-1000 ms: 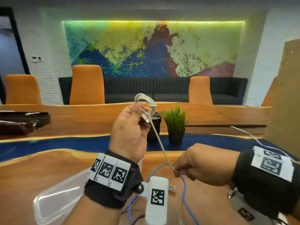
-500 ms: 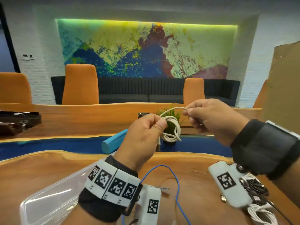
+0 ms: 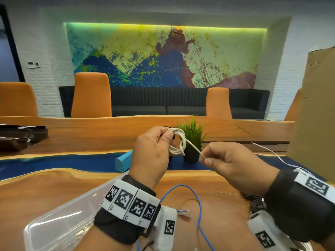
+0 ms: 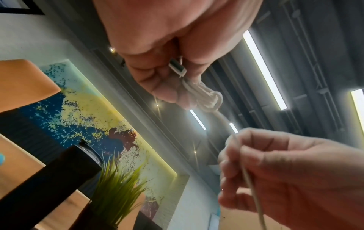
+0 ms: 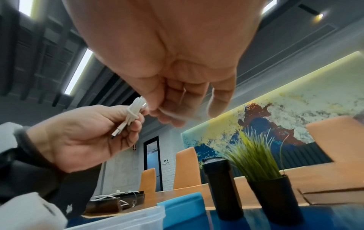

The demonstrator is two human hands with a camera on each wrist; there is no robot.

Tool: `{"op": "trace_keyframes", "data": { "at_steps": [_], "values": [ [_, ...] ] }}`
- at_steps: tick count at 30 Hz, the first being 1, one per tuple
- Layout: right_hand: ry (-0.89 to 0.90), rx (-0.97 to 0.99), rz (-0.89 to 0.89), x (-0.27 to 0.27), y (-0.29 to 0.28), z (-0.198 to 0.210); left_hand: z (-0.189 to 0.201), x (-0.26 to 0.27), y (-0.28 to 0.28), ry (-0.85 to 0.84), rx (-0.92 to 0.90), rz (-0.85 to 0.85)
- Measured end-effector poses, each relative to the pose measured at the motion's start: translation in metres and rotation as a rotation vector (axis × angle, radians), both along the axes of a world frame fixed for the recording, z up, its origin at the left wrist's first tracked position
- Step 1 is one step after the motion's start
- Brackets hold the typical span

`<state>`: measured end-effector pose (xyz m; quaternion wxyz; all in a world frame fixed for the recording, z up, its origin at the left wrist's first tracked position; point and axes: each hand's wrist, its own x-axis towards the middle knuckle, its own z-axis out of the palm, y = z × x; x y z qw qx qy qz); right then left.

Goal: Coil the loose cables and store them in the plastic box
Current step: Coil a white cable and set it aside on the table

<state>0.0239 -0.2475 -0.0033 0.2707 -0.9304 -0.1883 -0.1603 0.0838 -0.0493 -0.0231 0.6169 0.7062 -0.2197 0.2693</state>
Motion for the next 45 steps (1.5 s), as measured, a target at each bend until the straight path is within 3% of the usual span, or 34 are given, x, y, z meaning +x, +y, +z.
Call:
{"op": "trace_keyframes", "data": {
  "at_steps": [2, 5, 8, 11, 14, 16, 19, 21, 23, 24, 26, 29, 33, 36, 41, 45],
  "values": [
    [-0.040, -0.037, -0.059, 0.003, -0.002, -0.002, -0.003, 0.003, 0.002, -0.004, 0.092, 0.055],
    [-0.298, 0.011, -0.062, -0.002, 0.012, 0.005, -0.006, 0.002, 0.003, -0.081, 0.300, 0.165],
    [-0.429, -0.028, -0.036, 0.000, 0.036, 0.008, -0.005, -0.003, -0.002, -0.100, 0.350, 0.137],
    [-0.597, -0.101, -0.082, 0.012, 0.046, 0.002, -0.003, -0.010, -0.011, 0.090, 0.116, -0.055],
    [-0.734, -0.069, -0.077, 0.019, 0.048, -0.002, 0.004, -0.018, -0.015, 0.383, -0.276, -0.418],
    [-0.760, -0.027, -0.043, 0.021, 0.049, -0.003, 0.007, -0.020, -0.013, 0.441, -0.406, -0.556],
    [-0.501, 0.121, -0.036, 0.021, 0.051, 0.002, 0.004, -0.015, -0.010, 0.218, -0.142, -0.364],
    [-0.084, 0.396, 0.011, 0.016, 0.049, 0.015, 0.002, -0.011, -0.006, -0.034, 0.093, -0.216],
    [0.402, 0.746, 0.105, 0.010, 0.044, 0.029, 0.003, -0.008, 0.000, -0.168, 0.236, -0.147],
    [0.573, 0.848, 0.141, 0.007, 0.040, 0.036, 0.004, -0.007, 0.003, -0.205, 0.286, -0.134],
    [0.709, 0.885, 0.191, 0.007, 0.029, 0.045, 0.007, -0.004, 0.011, -0.287, 0.421, -0.080],
    [0.646, 0.726, 0.130, 0.009, 0.018, 0.051, 0.011, -0.003, 0.018, -0.350, 0.648, 0.033],
    [0.500, 0.475, 0.053, 0.013, 0.014, 0.053, 0.013, -0.004, 0.022, -0.306, 0.719, 0.013],
    [0.431, 0.316, 0.089, 0.013, 0.013, 0.054, 0.013, -0.002, 0.026, -0.197, 0.710, -0.066],
    [0.467, 0.296, 0.145, 0.015, 0.006, 0.055, 0.016, -0.002, 0.030, -0.145, 0.724, -0.083],
    [0.215, 0.055, 0.016, 0.023, 0.004, 0.045, 0.015, -0.004, 0.029, 0.002, 0.494, -0.239]
  ]
}}
